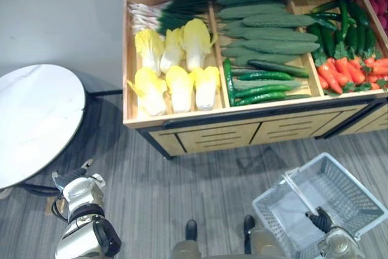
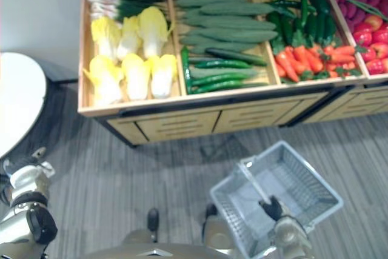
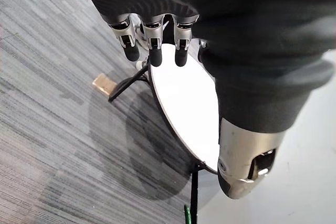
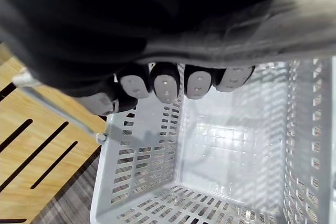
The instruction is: Pick vegetable in the basket
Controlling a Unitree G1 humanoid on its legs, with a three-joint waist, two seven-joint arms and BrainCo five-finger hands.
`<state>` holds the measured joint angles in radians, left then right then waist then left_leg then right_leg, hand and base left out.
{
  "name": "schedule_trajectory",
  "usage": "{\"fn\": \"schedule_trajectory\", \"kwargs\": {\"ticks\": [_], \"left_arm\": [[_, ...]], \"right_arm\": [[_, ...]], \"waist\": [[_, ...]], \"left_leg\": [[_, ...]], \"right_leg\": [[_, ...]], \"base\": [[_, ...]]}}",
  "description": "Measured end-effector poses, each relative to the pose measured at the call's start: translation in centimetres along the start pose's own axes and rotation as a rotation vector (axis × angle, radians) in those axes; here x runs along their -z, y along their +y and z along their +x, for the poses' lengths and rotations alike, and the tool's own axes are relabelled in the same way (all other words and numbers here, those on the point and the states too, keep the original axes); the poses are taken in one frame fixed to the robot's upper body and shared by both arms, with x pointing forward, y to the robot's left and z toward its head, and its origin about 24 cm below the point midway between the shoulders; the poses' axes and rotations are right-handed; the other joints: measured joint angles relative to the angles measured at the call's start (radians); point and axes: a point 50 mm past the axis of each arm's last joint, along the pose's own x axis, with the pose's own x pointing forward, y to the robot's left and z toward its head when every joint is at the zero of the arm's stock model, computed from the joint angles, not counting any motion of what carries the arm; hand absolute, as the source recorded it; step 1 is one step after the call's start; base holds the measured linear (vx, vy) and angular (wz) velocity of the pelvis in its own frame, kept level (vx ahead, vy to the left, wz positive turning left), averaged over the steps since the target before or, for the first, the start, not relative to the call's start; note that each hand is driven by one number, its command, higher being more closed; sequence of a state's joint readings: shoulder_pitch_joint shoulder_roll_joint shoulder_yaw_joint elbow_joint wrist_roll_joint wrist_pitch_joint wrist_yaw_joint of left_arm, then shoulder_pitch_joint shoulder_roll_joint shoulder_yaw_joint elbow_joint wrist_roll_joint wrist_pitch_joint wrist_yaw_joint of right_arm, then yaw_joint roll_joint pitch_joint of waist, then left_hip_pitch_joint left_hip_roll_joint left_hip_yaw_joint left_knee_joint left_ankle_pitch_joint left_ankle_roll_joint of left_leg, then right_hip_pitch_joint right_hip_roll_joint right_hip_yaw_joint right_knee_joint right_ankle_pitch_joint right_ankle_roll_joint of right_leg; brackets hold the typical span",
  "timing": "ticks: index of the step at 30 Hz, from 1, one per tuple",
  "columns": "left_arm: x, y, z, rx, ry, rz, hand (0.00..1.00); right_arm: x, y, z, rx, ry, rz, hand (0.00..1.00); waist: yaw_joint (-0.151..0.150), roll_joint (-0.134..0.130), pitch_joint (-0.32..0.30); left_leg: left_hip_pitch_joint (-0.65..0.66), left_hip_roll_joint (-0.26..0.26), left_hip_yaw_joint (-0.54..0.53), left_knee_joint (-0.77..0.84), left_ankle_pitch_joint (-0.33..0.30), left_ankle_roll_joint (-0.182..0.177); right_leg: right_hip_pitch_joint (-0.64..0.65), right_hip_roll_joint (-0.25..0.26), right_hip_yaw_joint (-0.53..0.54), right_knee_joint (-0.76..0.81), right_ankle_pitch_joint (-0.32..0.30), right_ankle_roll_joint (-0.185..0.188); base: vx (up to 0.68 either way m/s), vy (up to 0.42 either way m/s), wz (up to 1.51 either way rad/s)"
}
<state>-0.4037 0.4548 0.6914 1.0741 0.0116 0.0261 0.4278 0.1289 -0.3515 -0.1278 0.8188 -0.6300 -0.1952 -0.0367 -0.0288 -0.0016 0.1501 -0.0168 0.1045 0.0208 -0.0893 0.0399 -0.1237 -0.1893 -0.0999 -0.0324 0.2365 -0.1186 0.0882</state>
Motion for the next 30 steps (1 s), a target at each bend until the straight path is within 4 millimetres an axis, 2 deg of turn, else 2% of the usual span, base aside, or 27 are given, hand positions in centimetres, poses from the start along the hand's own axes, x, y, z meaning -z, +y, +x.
{"fn": "schedule_trajectory", "kwargs": {"ticks": [4,7,18,19,25,30], "left_arm": [[0.0,-0.3,-0.1,0.013,-0.010,0.020,0.00],[0.2,-0.1,-0.1,0.012,-0.009,0.031,0.00],[0.3,-0.6,-0.3,0.034,-0.027,0.084,0.00],[1.9,-0.7,-0.8,0.054,-0.024,0.131,0.00],[2.1,-0.6,-0.8,0.054,-0.020,0.134,0.00],[4.5,-0.4,-1.8,0.091,-0.022,0.146,0.00]], "right_arm": [[-0.2,0.0,0.1,-0.005,-0.006,-0.008,1.00],[-0.2,-0.1,0.1,-0.003,-0.008,-0.007,1.00],[0.4,-0.2,-0.1,-0.002,0.005,-0.015,1.00],[1.1,-0.6,-0.5,-0.012,0.014,-0.013,1.00],[1.1,-0.6,-0.5,-0.013,0.014,-0.009,1.00],[1.1,-0.8,-0.3,-0.001,0.025,0.125,1.00]], "waist": [[-0.006,0.001,0.000],[-0.025,0.002,0.001],[-0.041,0.013,0.002],[-0.050,0.046,-0.002],[-0.050,0.045,-0.003],[-0.044,0.035,-0.009]], "left_leg": [[-0.007,0.008,-0.002,-0.004,0.000,0.000],[-0.021,0.008,-0.005,-0.005,-0.001,-0.001],[-0.034,0.014,0.006,-0.005,-0.005,-0.006],[-0.017,0.014,0.023,-0.005,-0.008,-0.001],[-0.016,0.015,0.027,-0.005,-0.008,-0.001],[0.009,0.020,0.054,-0.004,-0.008,-0.001]], "right_leg": [[-0.009,0.008,-0.004,-0.002,-0.002,-0.002],[-0.021,0.007,-0.007,0.000,-0.001,-0.002],[-0.033,0.015,0.004,-0.019,0.006,0.004],[0.025,0.027,0.023,-0.129,0.070,0.014],[0.025,0.028,0.026,-0.130,0.070,0.014],[0.047,0.034,0.039,-0.134,0.078,0.011]], "base": [[0.00,-0.010,0.00],[-0.03,0.000,0.05],[-0.01,-0.004,-0.03],[0.00,0.000,0.00],[0.00,0.000,0.00],[0.00,0.000,-0.06]]}}
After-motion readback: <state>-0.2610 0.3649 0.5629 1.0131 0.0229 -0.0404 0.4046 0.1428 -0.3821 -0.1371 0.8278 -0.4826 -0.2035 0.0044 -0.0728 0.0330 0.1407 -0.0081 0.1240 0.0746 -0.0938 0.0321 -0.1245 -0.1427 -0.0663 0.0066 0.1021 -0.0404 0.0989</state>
